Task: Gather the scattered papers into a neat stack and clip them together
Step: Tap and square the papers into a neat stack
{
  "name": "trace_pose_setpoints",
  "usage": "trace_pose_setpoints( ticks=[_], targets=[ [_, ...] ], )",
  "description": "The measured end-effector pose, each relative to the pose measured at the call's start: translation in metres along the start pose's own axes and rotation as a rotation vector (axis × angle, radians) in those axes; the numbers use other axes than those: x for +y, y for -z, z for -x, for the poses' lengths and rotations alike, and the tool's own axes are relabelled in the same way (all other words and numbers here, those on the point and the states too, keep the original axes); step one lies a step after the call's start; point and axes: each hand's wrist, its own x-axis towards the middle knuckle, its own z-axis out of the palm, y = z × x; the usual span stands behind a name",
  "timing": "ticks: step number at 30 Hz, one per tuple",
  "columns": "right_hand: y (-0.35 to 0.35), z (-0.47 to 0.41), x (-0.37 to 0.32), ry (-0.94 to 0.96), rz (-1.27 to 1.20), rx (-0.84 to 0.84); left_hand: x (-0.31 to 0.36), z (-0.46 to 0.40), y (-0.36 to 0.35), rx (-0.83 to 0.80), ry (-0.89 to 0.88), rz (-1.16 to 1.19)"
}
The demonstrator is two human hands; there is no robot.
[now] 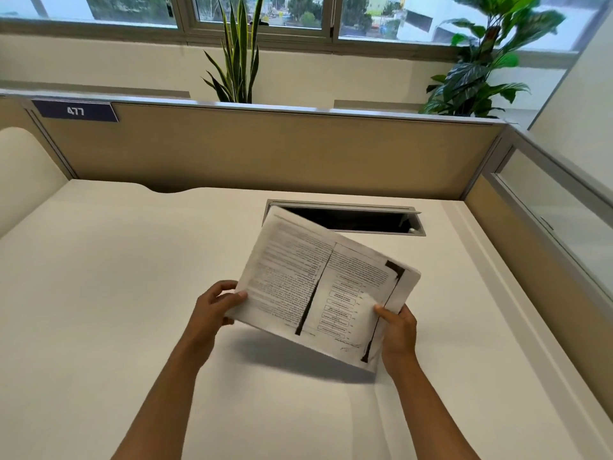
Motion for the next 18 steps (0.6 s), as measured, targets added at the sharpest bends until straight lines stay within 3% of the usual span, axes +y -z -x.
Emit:
trace_pose_setpoints(
  ticks=[3, 6, 11, 18],
  targets=[
    [-0.005, 0.006, 0.011, -0.089, -0.094, 0.066, -0.014, 0.014, -0.019, 0.004, 0.053, 0.286],
    [-0.016, 0.014, 0.022, -0.167, -0.189, 0.089, -0.024, 0.023, -0.052, -0.014, 0.050, 0.369],
    [-0.040, 0.030, 0.041, -0.264, -0.345, 0.079, -0.021, 0.025, -0.091, 0.181, 0.027, 0.574],
    [-0.050, 0.036, 0.046, -0.259, -0.432, 0.001, 0.000, 0.020, -0.092, 0.238, -0.120, 0.455]
  ],
)
